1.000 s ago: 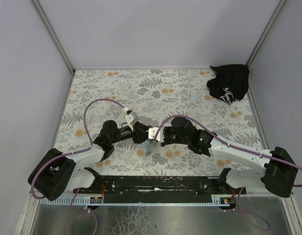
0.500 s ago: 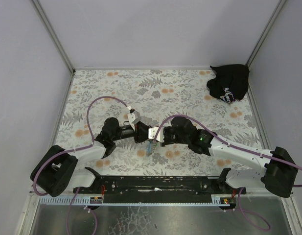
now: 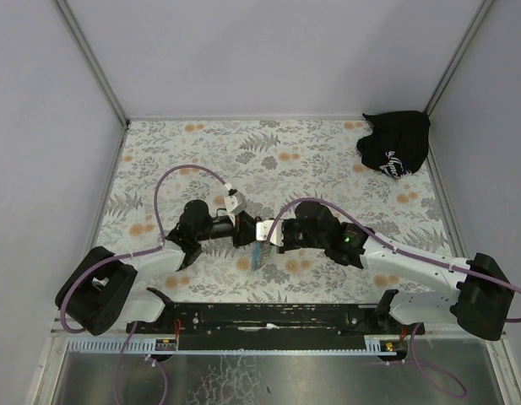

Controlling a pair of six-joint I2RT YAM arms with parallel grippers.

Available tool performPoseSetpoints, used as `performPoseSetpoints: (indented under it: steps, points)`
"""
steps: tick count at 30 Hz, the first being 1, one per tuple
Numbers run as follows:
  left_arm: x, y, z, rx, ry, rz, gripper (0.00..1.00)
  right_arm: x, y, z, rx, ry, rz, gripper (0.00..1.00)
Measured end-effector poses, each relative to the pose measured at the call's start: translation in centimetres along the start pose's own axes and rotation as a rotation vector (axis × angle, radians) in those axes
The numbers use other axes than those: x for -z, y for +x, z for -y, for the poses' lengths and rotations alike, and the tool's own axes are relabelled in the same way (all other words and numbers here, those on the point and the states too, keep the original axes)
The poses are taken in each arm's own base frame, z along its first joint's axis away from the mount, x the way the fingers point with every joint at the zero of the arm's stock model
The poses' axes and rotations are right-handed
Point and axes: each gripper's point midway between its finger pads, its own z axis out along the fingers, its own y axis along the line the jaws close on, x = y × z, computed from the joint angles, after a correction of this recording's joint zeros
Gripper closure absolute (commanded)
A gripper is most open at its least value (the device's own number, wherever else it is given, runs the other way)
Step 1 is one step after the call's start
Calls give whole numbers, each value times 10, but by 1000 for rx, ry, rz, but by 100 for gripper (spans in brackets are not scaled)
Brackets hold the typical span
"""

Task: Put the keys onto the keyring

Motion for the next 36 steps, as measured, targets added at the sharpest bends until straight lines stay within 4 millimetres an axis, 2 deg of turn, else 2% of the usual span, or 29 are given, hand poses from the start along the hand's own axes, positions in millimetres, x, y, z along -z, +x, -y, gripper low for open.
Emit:
performPoseSetpoints:
  steps: [7, 14, 19, 36]
  points:
    - [-2, 0, 1, 3, 17, -8, 100, 0, -1, 0, 0, -3, 4, 100]
    - [-2, -2, 4, 20, 23, 6, 100, 4, -1, 0, -1, 4, -1, 100]
    - [0, -10, 3, 71, -18, 78, 100, 8, -5, 5, -10, 36, 20, 100]
    - [15, -21, -5, 427, -273, 373, 100, 1, -6, -5, -52, 72, 92, 100]
